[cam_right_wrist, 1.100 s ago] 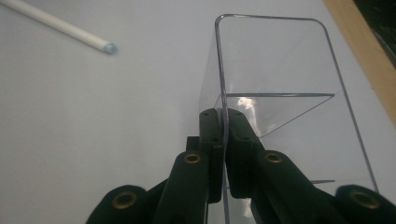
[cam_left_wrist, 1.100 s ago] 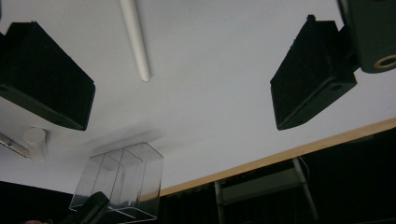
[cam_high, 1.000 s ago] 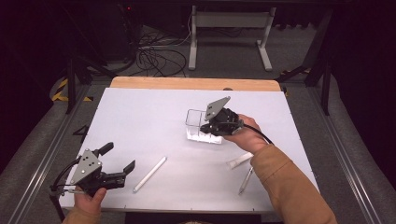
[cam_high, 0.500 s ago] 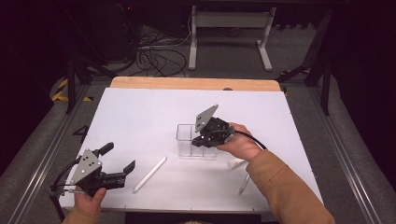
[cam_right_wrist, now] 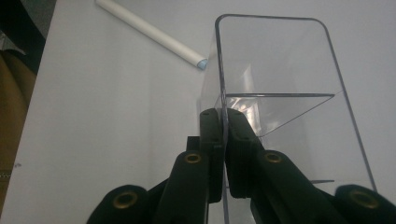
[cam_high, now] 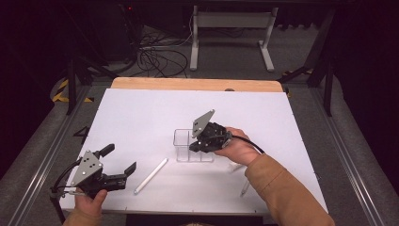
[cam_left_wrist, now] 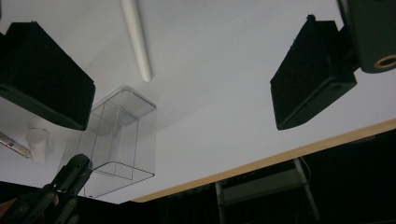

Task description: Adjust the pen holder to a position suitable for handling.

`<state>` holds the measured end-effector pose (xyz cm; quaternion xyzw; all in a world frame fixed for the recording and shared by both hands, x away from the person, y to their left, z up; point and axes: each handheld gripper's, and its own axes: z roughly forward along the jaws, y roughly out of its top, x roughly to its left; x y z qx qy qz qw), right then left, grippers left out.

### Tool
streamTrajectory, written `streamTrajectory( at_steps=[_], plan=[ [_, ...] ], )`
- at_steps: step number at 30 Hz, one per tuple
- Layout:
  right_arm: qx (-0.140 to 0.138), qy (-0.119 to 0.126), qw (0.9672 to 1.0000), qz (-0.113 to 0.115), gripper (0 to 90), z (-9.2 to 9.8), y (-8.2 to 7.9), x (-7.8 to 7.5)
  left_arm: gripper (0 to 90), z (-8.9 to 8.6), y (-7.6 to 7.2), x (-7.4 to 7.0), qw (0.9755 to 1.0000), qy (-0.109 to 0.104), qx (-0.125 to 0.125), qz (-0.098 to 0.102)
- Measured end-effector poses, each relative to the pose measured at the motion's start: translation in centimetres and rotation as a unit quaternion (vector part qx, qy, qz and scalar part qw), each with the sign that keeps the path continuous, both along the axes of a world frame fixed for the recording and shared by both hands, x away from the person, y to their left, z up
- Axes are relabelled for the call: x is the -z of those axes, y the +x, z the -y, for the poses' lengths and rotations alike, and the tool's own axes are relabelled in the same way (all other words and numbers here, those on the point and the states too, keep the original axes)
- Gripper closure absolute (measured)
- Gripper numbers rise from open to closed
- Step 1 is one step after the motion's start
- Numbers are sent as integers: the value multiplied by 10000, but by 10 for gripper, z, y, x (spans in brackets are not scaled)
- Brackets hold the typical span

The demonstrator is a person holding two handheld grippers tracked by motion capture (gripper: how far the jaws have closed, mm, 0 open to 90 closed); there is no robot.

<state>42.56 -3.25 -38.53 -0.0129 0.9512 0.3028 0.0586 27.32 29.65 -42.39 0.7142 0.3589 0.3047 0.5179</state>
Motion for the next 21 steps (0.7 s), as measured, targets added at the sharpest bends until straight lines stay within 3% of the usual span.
streamTrajectory(
  at_steps=[21],
  plan=[
    [-121,3,9999,44,869,2,-3,1,74,0,0,0,10000,30,11,-8]
  ],
)
